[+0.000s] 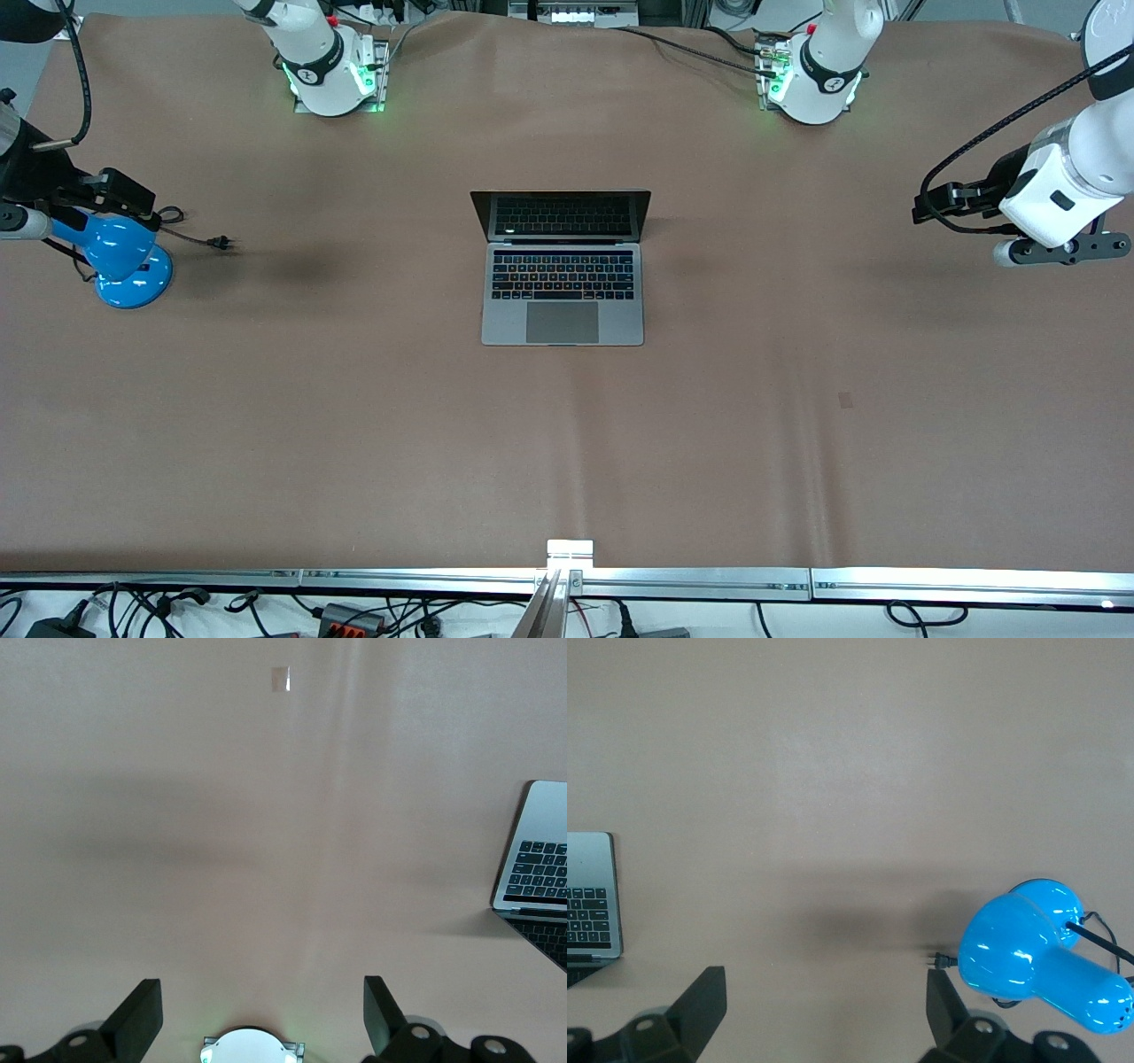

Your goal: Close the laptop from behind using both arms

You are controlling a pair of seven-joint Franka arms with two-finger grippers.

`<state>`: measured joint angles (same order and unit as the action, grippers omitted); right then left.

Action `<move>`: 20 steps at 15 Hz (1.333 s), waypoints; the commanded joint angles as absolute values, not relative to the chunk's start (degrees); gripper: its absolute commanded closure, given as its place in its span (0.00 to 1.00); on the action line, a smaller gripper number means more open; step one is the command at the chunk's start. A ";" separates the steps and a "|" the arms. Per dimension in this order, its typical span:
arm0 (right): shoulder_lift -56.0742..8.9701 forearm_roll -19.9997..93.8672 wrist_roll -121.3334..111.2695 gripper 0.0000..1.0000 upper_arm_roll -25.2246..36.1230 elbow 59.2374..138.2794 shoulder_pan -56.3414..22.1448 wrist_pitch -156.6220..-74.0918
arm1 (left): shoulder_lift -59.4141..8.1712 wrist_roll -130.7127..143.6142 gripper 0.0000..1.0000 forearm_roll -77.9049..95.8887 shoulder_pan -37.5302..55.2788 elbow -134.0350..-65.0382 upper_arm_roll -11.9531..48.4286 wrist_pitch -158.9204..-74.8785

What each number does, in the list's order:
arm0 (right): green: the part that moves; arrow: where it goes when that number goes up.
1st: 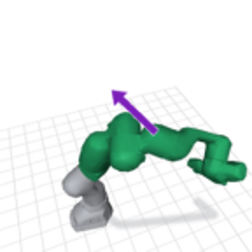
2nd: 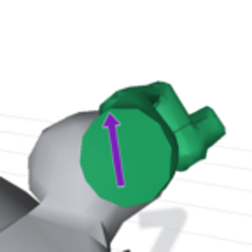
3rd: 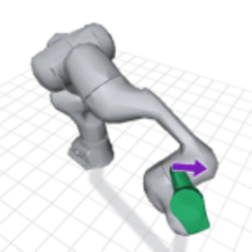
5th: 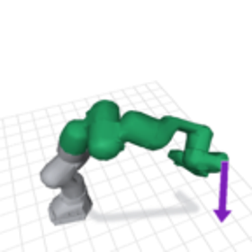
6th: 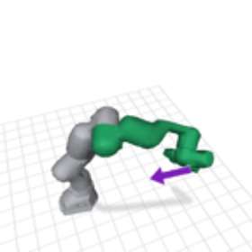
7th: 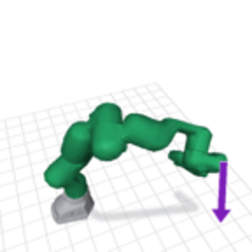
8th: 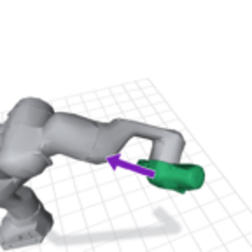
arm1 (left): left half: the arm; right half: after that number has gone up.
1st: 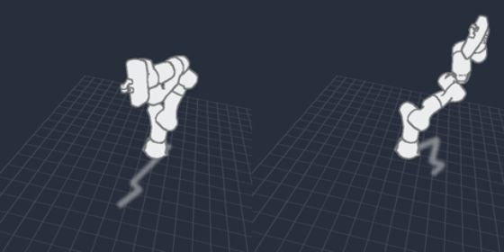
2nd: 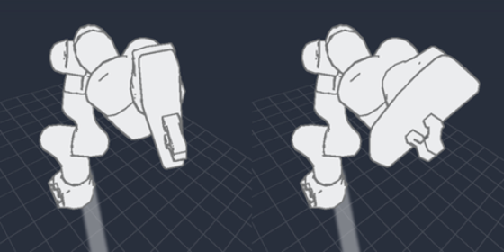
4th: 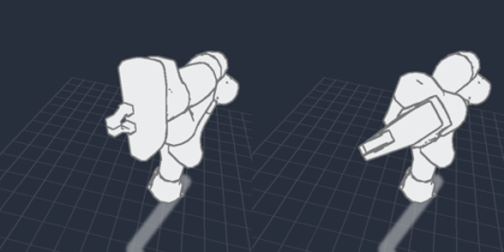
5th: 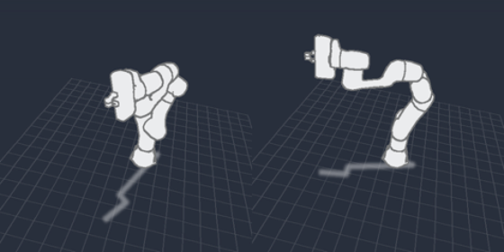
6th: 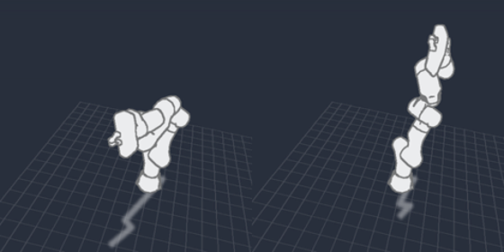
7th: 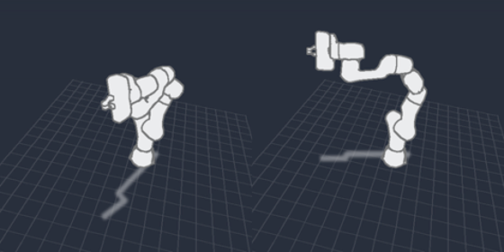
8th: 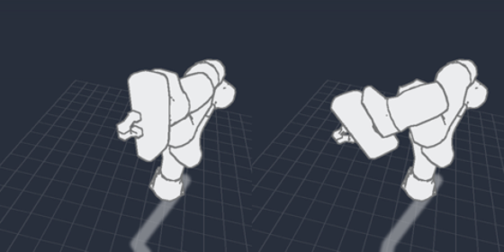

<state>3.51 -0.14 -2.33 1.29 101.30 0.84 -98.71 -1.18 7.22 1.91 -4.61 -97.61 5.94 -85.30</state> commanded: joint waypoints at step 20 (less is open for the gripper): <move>0.10 1.92 -2.11 1.00 0.44 102.12 -6.84 -86.14 | -0.44 1.85 0.99 7.10 -4.40 -101.50 7.81 -79.82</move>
